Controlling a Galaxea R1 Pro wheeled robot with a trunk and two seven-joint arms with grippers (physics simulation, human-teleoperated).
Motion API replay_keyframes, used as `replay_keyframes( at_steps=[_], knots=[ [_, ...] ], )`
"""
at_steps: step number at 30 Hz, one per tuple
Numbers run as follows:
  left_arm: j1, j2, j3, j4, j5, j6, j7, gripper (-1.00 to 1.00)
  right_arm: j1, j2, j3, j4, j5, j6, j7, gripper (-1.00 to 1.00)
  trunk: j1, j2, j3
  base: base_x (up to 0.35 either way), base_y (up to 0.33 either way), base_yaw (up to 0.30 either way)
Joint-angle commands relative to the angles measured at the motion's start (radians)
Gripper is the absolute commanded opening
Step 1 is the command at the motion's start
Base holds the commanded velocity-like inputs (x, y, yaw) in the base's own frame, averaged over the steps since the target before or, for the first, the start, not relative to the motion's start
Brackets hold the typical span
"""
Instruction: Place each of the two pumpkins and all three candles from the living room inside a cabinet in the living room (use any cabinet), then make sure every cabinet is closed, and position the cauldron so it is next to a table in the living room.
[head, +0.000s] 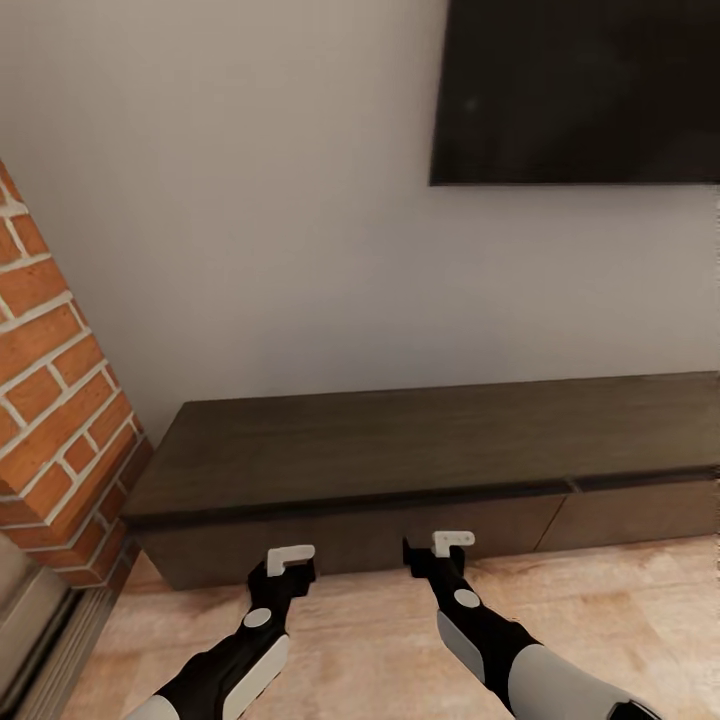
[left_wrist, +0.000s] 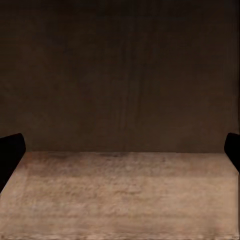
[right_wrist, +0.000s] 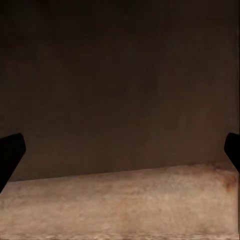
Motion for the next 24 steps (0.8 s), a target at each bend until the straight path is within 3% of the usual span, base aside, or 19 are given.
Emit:
replay_keyframes(
  at_steps=[1, 16, 21, 24],
  knots=[
    [-0.002, 0.001, -0.009, -0.001, 0.011, -0.007, 0.007, 1.0, -0.001, 0.0, 0.009, 0.0, -0.008, -0.004, -0.006, 1.0, -0.001, 0.0, -0.001, -0.33, 0.0, 0.0],
    [-0.002, 0.002, -0.01, -0.005, 0.011, -0.007, 0.008, 1.0, -0.001, -0.001, 0.005, 0.0, -0.016, 0.005, -0.006, 1.0, -0.001, 0.0, -0.001, -0.333, 0.0, 0.0],
    [-0.001, 0.004, -0.007, -0.011, 0.011, -0.006, 0.008, 1.0, -0.001, -0.001, -0.002, -0.01, -0.023, 0.048, -0.007, 1.0, -0.001, 0.0, -0.001, -0.334, 0.0, 0.0],
    [-0.003, 0.005, -0.003, -0.029, 0.011, 0.055, 0.009, 1.0, -0.001, -0.001, -0.004, -0.017, -0.024, 0.085, -0.008, 1.0, -0.001, 0.0, -0.001, -0.333, 0.0, 0.0]
  ],
)
